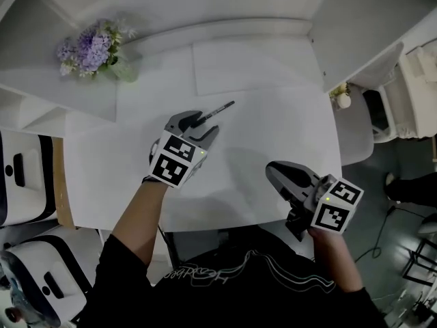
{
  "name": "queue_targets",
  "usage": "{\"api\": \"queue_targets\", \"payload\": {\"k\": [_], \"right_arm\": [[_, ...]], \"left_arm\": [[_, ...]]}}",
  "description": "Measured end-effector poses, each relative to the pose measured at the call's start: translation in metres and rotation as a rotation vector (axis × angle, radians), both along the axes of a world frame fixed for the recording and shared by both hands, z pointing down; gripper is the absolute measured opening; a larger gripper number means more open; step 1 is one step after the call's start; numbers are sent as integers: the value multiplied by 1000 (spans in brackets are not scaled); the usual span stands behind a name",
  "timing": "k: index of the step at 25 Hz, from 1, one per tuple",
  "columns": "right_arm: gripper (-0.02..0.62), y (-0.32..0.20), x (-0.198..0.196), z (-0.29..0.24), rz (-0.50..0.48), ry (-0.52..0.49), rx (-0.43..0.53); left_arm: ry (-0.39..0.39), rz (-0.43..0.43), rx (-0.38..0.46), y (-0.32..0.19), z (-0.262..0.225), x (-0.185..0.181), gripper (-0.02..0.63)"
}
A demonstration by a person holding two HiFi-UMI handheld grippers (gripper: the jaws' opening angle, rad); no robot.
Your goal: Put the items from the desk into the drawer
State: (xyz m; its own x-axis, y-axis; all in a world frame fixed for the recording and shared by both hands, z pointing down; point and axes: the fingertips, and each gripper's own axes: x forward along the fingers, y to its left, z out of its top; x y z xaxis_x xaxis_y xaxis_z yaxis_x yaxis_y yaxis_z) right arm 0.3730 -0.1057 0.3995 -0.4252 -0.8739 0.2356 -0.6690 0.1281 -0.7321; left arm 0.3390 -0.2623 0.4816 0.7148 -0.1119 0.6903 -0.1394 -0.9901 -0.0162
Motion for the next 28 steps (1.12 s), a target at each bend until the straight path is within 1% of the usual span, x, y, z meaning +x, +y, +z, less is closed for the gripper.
{"api": "queue_targets", "payload": {"k": [2,4,7,10,13,16,18,21,24,28], "right_arm": [[51,1,6,5,13,-4,-8],[51,3,10,9,25,-8,-13],[51,7,14,14,35,-18,-26],[51,7,17,18,38,-31,-34],[51,2,19,15,46,-59,-24],[51,-2,18,12,42,-61,-16],[51,-2,15,11,37,-58,-14],[51,0,12,11,38,-59,-16],[51,4,7,7,39,-61,-9],[51,11,-4,-4,28,-52,13]], "left_arm": [[-56,14,38,-11,15,2,206],[-104,26,51,-17,29,2,186],[-148,27,21,-23,44,1,173],[-171,26,-22,-25,53,-1,158],[-176,28,-65,-21,53,-1,144],[-178,33,-89,-16,55,0,87],[-178,24,-98,-16,56,0,78],[-164,-18,-117,-16,55,0,74],[-140,-65,-128,-14,53,-2,72],[-100,-92,-126,0,37,-10,72]]}}
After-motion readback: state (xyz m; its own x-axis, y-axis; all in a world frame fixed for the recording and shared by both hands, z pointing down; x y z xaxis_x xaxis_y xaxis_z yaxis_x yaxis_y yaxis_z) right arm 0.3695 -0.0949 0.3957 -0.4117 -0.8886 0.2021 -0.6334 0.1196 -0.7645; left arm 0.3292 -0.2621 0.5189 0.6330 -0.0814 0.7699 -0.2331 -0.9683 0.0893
